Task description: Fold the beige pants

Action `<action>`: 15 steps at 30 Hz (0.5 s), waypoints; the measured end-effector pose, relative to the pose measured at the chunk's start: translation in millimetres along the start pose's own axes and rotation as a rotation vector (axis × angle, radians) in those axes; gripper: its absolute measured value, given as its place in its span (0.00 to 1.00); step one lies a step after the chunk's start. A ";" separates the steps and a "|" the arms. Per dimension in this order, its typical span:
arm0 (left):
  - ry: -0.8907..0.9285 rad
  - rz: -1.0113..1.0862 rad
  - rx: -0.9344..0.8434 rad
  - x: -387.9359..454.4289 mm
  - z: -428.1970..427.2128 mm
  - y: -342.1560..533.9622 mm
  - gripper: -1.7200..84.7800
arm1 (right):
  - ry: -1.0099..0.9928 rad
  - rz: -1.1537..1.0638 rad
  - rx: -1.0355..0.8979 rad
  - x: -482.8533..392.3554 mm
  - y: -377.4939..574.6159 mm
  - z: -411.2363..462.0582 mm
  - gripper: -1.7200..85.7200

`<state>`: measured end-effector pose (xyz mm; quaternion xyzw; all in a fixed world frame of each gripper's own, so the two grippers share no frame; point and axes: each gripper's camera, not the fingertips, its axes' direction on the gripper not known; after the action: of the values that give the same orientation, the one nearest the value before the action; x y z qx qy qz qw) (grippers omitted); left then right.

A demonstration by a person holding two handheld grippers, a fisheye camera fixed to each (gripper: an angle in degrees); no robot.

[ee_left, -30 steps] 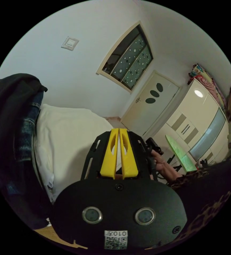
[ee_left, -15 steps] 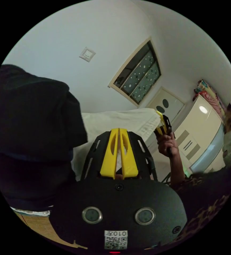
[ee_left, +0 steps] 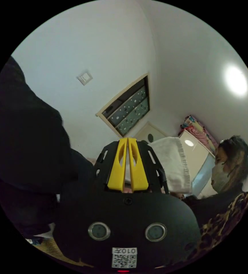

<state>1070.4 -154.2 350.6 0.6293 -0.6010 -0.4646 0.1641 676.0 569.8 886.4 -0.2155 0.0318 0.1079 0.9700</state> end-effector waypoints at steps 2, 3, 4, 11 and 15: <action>0.083 -0.019 -0.093 -3.6 47.0 19.3 0.02 | 0.090 -0.040 0.011 -34.7 -13.4 -29.2 0.07; 0.101 -0.024 -0.115 -3.1 60.5 24.5 0.02 | 0.171 -0.081 0.024 -64.2 -17.3 -48.3 0.07; 0.147 -0.027 -0.157 0.0 89.1 35.3 0.02 | 0.257 -0.129 0.041 -96.3 -16.8 -68.3 0.07; 0.480 0.016 -0.504 55.9 280.9 126.9 0.02 | 0.678 -0.183 0.426 -257.6 64.3 -226.1 0.08; 0.662 0.009 -0.673 96.9 360.0 197.2 0.02 | 0.877 -0.017 0.815 -330.7 184.2 -343.4 0.10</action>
<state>654.8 -159.8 278.7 0.6528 -0.3353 -0.4071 0.5438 307.4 522.0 535.7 0.1492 0.4662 -0.0199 0.8718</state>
